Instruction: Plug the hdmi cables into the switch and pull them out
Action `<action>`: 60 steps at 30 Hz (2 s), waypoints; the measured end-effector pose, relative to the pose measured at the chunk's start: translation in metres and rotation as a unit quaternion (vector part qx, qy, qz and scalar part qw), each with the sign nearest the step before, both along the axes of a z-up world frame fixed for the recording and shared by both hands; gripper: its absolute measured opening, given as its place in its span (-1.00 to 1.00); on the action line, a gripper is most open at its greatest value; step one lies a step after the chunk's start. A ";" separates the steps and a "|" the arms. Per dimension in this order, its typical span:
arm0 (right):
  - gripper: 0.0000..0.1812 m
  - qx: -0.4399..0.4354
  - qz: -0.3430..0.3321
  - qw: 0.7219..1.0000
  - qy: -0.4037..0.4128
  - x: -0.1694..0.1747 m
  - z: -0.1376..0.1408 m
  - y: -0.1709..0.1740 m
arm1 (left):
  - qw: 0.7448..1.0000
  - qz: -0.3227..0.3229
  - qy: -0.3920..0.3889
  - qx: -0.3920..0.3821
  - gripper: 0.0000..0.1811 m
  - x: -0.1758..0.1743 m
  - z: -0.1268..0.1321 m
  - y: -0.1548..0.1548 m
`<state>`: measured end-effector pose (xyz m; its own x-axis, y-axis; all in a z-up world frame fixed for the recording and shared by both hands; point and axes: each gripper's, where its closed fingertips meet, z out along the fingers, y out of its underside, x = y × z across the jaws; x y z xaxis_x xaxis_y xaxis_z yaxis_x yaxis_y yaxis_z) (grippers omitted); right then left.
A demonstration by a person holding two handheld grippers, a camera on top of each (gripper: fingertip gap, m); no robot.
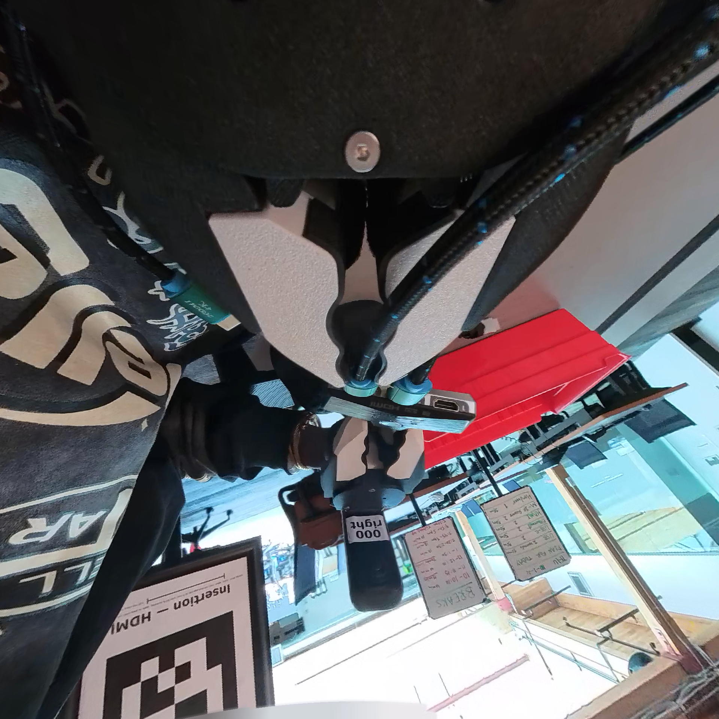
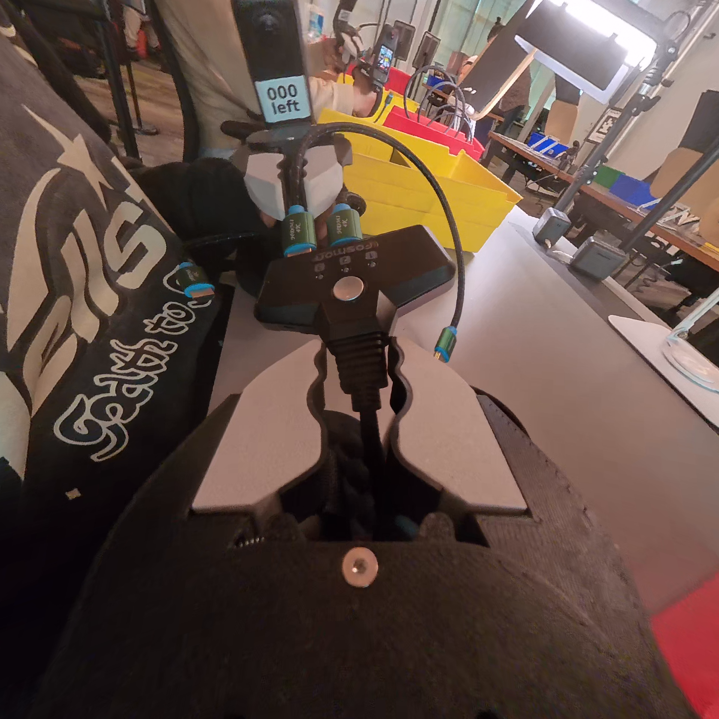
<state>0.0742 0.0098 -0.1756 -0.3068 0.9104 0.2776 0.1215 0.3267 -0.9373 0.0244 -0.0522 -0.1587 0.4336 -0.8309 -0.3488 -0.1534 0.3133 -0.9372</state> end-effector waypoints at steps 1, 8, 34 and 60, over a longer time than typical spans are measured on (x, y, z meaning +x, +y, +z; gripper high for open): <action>-0.66 -0.006 -0.005 1.000 0.000 -0.001 0.000 0.002 | 1.000 0.006 0.003 0.008 -0.89 0.000 0.000 0.001; -0.65 -0.019 -0.006 1.000 0.008 -0.006 0.003 -0.002 | 1.000 0.002 -0.004 0.028 -0.89 0.002 0.004 -0.002; -0.67 0.019 -0.120 0.989 0.084 -0.004 0.019 0.038 | 0.987 0.047 -0.104 0.116 -0.55 -0.056 0.056 -0.033; -0.67 -0.005 -0.175 0.871 0.458 0.083 0.246 0.068 | 0.853 0.344 -0.285 0.269 -0.37 -0.164 0.096 -0.020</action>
